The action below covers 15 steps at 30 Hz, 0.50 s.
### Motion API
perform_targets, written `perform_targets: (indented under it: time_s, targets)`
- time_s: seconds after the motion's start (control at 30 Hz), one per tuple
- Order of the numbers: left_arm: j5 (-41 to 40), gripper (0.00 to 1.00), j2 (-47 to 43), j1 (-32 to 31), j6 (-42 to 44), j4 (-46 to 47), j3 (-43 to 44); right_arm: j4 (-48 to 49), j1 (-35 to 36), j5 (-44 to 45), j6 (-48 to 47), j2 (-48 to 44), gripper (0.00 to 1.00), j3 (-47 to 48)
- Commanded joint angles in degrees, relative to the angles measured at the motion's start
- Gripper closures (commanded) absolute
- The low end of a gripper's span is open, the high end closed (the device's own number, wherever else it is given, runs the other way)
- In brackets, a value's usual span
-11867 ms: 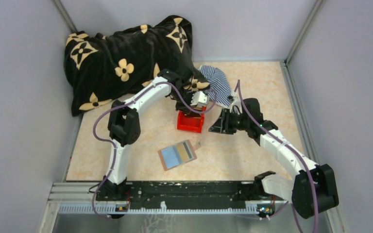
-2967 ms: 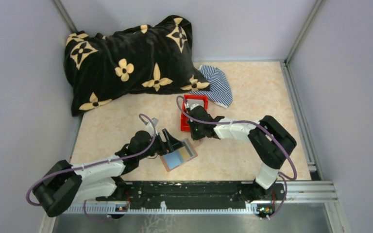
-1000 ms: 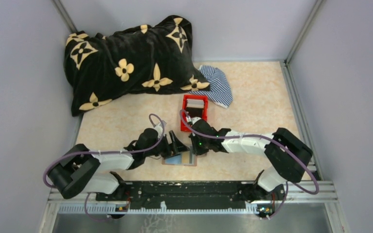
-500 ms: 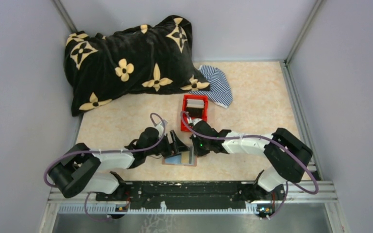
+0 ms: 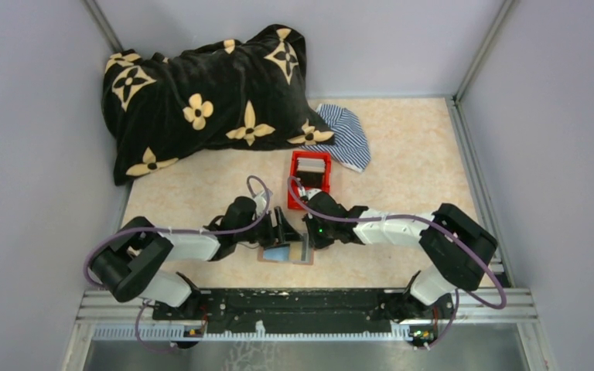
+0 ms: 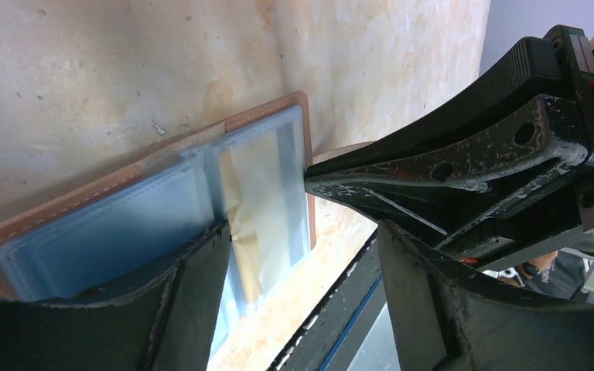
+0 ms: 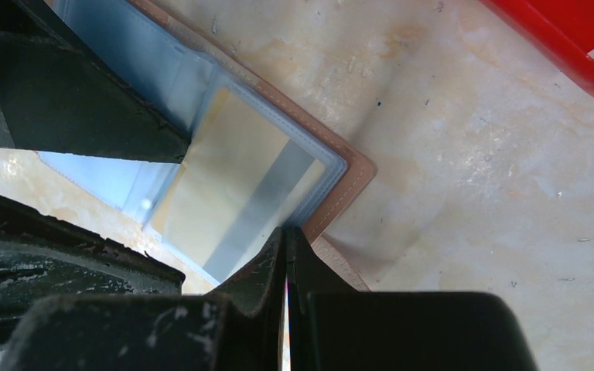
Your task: Take the credit cards out of the card holder
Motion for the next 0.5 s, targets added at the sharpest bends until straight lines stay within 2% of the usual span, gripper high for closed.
perform_targets:
  time_s: [0.0,0.17,0.33,0.4,0.47]
  targets:
    - [4.88,0.26,2.80,-2.26,0.17,4.52,0.87,4.49,0.75,-2.20,0.50,4.18,1.00,-1.52]
    - [5.94,0.36,2.30,-2.17,-0.51,10.74,-0.99,4.88,0.76,-2.51,0.48,4.71,1.00,-1.45]
    - [10.63,0.45,5.16,-1.03,-5.58,25.47,-4.30,4.84,0.77,-2.51,0.27,5.24,1.00,-1.30]
    - [11.73,0.46,6.02,-0.41,-7.63,32.39,-6.09,5.11,0.57,-2.95,0.19,5.32,1.00,-1.47]
    - [12.18,0.46,6.20,-0.03,-7.91,33.56,-6.55,5.46,0.35,-3.35,0.31,5.37,1.00,-1.67]
